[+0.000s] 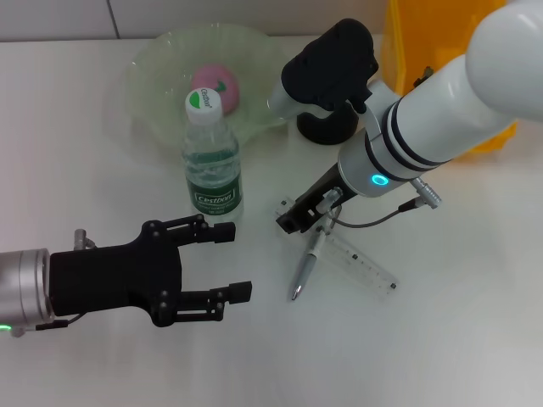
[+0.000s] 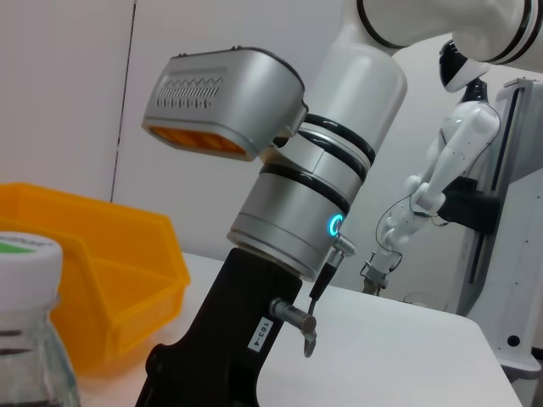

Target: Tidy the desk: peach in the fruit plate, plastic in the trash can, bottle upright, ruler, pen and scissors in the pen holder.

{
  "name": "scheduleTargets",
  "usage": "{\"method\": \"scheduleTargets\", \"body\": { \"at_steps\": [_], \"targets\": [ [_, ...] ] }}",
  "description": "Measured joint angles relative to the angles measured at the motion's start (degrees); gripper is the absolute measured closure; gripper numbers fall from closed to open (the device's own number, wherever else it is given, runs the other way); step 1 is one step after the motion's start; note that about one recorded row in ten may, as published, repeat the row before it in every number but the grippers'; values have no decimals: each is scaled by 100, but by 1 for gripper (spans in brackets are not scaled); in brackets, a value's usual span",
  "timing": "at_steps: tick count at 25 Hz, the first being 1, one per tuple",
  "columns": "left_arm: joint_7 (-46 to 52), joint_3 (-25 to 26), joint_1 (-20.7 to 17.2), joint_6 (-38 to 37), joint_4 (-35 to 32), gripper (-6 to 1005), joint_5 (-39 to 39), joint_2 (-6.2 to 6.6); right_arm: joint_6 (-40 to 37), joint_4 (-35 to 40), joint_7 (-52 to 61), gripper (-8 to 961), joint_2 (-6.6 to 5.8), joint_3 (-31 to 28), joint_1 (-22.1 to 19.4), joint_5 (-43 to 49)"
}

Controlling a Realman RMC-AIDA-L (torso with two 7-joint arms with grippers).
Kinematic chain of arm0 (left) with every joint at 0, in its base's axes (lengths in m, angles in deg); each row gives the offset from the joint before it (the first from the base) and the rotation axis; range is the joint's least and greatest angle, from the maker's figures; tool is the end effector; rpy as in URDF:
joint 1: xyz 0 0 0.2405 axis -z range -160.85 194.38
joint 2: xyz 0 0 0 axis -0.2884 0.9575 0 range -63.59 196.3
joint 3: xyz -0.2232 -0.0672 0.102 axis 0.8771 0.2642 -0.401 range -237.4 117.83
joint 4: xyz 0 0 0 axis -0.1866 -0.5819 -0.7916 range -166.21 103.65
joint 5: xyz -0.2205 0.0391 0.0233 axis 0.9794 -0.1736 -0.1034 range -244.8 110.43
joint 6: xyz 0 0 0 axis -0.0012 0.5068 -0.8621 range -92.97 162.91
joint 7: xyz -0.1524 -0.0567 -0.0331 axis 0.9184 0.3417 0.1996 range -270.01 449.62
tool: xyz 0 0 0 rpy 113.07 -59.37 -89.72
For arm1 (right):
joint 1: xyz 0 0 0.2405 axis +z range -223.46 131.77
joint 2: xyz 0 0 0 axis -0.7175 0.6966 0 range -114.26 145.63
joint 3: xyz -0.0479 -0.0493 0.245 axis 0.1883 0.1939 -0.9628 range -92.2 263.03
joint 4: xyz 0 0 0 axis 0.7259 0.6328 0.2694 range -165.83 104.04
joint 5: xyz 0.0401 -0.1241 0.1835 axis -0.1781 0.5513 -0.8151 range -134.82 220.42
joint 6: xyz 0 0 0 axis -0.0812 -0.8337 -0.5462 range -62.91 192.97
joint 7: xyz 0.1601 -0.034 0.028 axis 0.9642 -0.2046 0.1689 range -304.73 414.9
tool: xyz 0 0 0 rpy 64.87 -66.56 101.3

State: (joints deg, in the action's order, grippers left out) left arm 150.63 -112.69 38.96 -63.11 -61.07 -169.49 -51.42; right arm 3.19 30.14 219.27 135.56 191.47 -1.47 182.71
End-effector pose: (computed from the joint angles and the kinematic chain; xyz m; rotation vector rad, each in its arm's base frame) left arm -0.2714 0.2756 -0.0439 -2.8580 -0.3766 -0.9181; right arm 0.1327 0.3774 -0.1375 -2.6279 0.8496 -0.3830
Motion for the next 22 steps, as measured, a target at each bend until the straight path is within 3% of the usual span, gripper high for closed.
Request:
{"method": "scheduleTargets", "body": {
  "at_steps": [4, 6, 7, 11, 17, 22],
  "targets": [
    [-1, 0, -10, 0, 0, 313, 0, 8, -58, 385, -12, 579, -18, -31, -211, 0],
    [-1, 0, -15, -1, 0, 313, 0, 11, -237, 983, -208, 582, -28, -266, -618, 0],
    [-1, 11, -23, -2, 0, 313, 0, 14, -237, 983, -208, 583, -28, -266, -618, 0],
    [-1, 41, -30, -19, 0, 313, 0, 16, -631, 1785, -823, 584, -1, -1283, -1231, -321],
    [-1, 51, -58, -25, 0, 314, 0, 5, -864, 2089, -2398, 585, -21, -3227, -1832, -2285],
    [-1, 61, -58, -29, 27, 315, 0, -14, -618, 1377, -4117, 585, -45, -4177, -2047, -4145]
  ]
}}
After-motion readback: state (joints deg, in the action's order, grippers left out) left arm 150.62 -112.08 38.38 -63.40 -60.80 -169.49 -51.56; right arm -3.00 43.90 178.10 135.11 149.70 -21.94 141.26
